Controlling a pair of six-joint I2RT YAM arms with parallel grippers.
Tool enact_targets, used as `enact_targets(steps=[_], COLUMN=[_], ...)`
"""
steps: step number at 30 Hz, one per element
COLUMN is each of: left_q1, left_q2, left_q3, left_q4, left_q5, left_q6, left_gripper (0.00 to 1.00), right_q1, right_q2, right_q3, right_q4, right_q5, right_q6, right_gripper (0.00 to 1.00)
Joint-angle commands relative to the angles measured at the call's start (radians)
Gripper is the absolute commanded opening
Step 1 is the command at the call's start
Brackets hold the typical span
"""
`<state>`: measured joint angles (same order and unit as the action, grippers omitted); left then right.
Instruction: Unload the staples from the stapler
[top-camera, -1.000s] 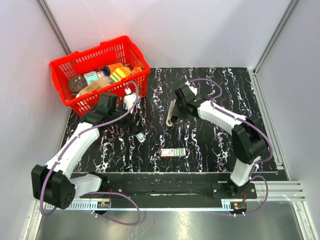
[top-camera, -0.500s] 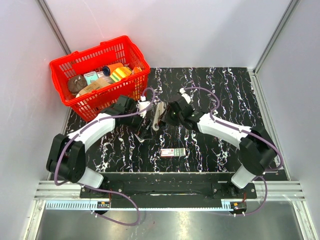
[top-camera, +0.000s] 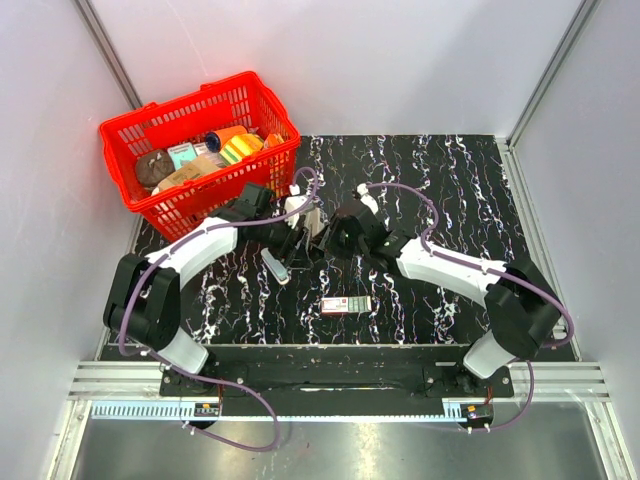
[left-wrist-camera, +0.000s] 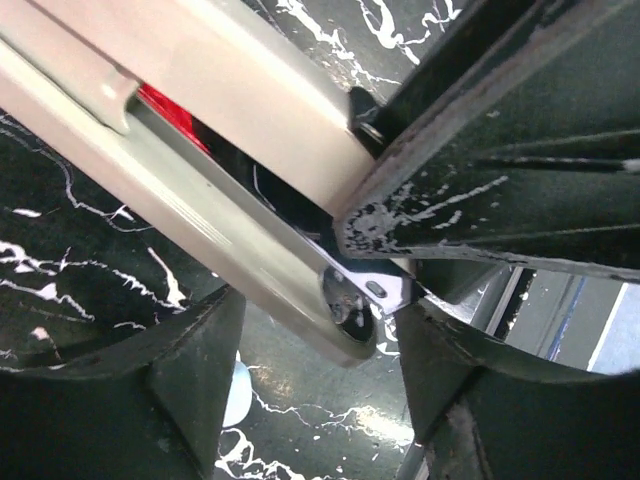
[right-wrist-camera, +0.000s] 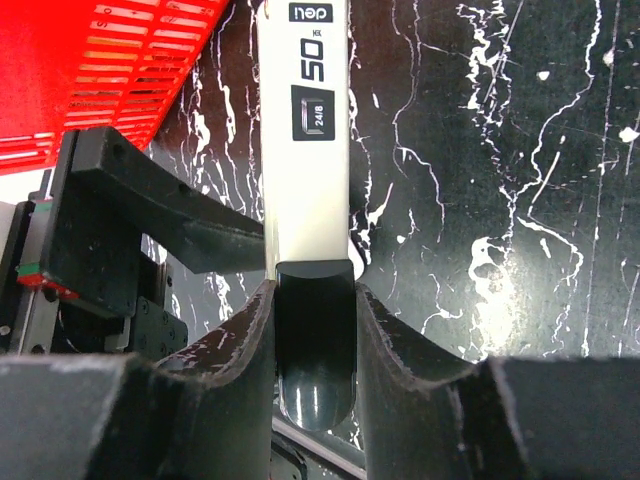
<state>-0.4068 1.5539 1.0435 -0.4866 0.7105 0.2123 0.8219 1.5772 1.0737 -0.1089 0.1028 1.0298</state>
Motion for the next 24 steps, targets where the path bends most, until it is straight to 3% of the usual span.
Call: enact_targets(steps=[1,9,15,24], left_q1=[-0.003,-0.003,-0.003,-0.001], left_q2=[0.017,0.028,0.011,-0.011], left_q3=[0.029,0.044,0.041,0.038], left_q4=[0.069,0.060,0.075,0.132], left_q5=[0.049,0.058,-0.052,-0.193], left_q6=[0.029,0.050,0.096,0.182], left_gripper=[0.56,0.18,0.05,0.00], right_q1=[0.014,0.014,0.014,0.013], right_q2=[-0.075,-0.082,-0.134,-0.189], right_q3=[-0.001,-0.017,-0.070,-0.132], right_q4=[0.137,0.134,0.114,0.026], right_q5=[-0.011,-0.017,-0.017,-0.044], right_q6=[0.030,0.018,-0.004,-0.059], right_gripper=[0.00,0.00,0.00,0.00])
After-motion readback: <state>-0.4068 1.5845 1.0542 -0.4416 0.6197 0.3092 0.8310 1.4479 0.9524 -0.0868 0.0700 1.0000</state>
